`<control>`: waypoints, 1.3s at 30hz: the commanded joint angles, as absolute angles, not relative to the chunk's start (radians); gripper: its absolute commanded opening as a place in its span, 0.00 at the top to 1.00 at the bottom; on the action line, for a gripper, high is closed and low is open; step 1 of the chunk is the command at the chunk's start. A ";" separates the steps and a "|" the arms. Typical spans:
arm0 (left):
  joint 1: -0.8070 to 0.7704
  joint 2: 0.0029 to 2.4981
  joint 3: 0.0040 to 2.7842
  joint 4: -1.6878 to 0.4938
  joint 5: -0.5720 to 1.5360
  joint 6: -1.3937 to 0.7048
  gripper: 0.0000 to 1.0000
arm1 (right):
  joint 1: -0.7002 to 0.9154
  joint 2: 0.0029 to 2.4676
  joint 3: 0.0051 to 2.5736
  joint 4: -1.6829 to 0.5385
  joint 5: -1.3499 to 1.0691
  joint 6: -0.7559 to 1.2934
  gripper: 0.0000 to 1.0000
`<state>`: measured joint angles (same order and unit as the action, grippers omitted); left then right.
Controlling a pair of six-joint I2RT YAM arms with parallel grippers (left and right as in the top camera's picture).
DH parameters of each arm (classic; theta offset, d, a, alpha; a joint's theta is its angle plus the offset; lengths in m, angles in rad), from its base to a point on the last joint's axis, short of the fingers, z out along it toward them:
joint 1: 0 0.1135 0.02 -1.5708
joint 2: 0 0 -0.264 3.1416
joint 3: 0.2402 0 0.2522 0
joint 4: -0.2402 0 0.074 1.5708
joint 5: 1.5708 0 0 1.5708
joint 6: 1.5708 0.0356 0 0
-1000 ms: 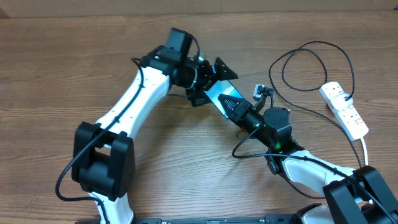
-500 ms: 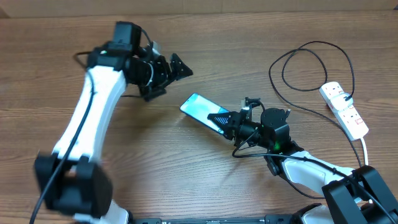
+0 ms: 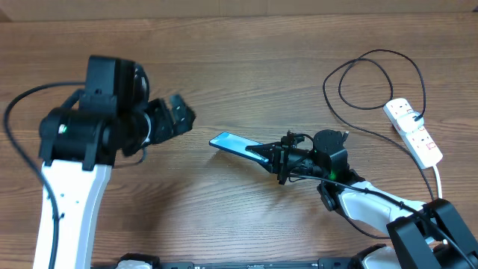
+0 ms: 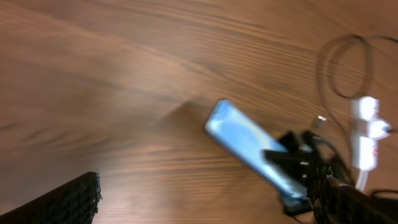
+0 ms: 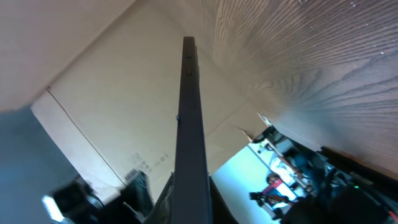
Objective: Plug charger to phone and switch on socket
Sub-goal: 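Open the left gripper and pull it back from the phone, then regrasp the phone's side with the left gripper near the right gripper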
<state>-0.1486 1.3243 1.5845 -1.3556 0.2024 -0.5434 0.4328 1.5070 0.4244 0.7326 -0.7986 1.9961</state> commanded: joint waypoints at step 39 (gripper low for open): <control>-0.203 1.123 0.734 -0.338 0.596 -1.346 0.19 | 0.458 1.500 0.427 0.855 -0.732 1.927 0.96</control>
